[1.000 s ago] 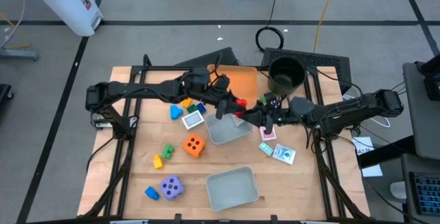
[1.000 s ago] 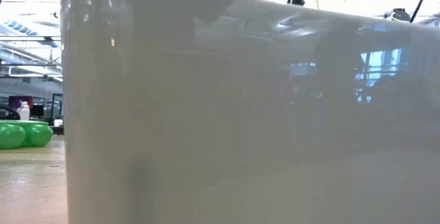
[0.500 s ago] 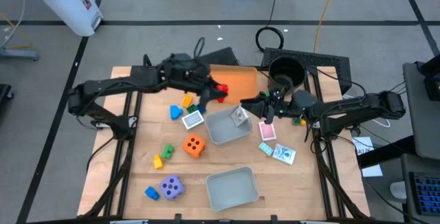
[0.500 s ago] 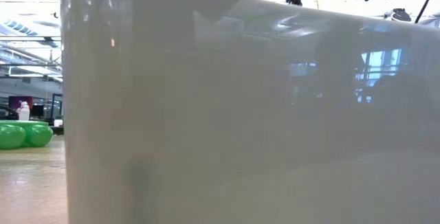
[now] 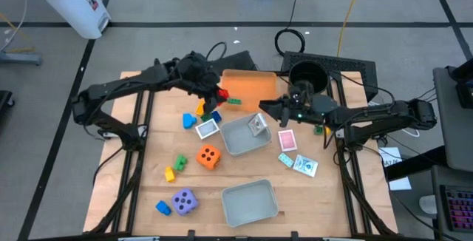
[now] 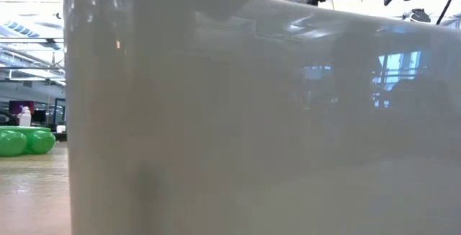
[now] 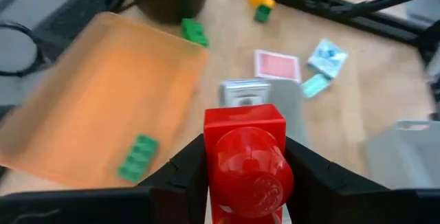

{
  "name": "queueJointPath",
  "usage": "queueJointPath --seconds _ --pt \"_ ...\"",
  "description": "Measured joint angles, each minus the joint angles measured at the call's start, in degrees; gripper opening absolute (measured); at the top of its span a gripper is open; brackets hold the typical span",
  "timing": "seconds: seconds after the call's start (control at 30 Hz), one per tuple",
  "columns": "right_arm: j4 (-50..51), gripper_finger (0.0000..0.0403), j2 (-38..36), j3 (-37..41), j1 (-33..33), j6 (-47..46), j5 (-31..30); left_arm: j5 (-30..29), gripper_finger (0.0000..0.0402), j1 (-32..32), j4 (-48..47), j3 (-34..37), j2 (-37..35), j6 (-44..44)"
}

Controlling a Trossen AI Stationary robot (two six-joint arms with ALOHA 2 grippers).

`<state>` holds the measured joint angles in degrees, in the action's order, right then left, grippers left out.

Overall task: Pick & Place Toys
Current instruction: Put the red game piece into the orange bin

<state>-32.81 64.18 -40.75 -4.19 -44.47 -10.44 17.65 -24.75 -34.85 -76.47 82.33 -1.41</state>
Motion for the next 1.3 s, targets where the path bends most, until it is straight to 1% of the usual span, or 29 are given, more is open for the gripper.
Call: queueJointPath --seconds 0.1,0.17,0.23,0.47,0.6,0.7,0.77,0.9,0.97,1.03,1.17,1.23,1.3 --pt "1.57 0.0171 0.00 0.00 -0.04 0.00 -3.92 2.50 0.0138 -3.85 0.62 0.00 1.88 -4.55" --pt "2.24 0.0171 0.00 0.00 -0.15 -0.02 -5.90 3.89 0.0143 -6.15 0.05 -0.14 3.61 -7.24" --pt "2.09 0.0171 0.00 0.00 -0.47 0.03 -6.12 4.56 0.0149 -7.90 -2.26 -2.06 5.95 -10.33" --pt "2.68 0.0171 0.00 0.00 -3.15 0.62 -6.23 2.30 0.0137 -9.69 -15.10 -17.22 17.64 -22.47" --pt "2.79 0.0171 0.00 0.00 -5.86 2.05 -6.40 1.63 0.0144 -9.39 -19.64 -25.84 24.15 -26.15" --pt "3.28 0.0171 -0.14 0.00 -8.22 2.24 -7.80 -0.17 0.0154 -8.79 -22.84 -31.91 28.99 -28.81" --pt "4.29 0.0171 -0.79 0.00 -10.13 2.75 -7.62 -1.55 0.0151 -8.15 -25.20 -36.02 32.07 -30.30" --pt "10.13 0.0171 -4.22 0.00 -13.28 3.21 -7.56 -2.75 0.0136 -7.36 -25.96 -41.24 36.95 -31.23" --pt "14.21 0.0171 -6.66 0.00 -14.76 3.37 -7.50 -3.18 0.0136 -7.26 -25.90 -43.01 39.01 -31.39" --pt "18.41 0.0171 -9.31 0.00 -16.40 3.61 -7.47 -4.90 0.0140 -7.26 -26.47 -44.55 41.01 -31.47" --pt "24.58 0.0171 -14.45 0.00 -19.76 5.87 -7.41 -7.42 0.0157 -7.49 -30.66 -47.22 45.03 -31.45" --pt "27.00 0.0171 -16.76 0.00 -21.28 6.54 -7.30 -7.73 0.0156 -7.74 -32.68 -47.97 46.29 -31.36" --pt "28.74 0.0171 -18.72 0.02 -22.93 7.21 -6.13 -7.78 0.0146 -7.91 -34.40 -48.56 47.09 -31.00"
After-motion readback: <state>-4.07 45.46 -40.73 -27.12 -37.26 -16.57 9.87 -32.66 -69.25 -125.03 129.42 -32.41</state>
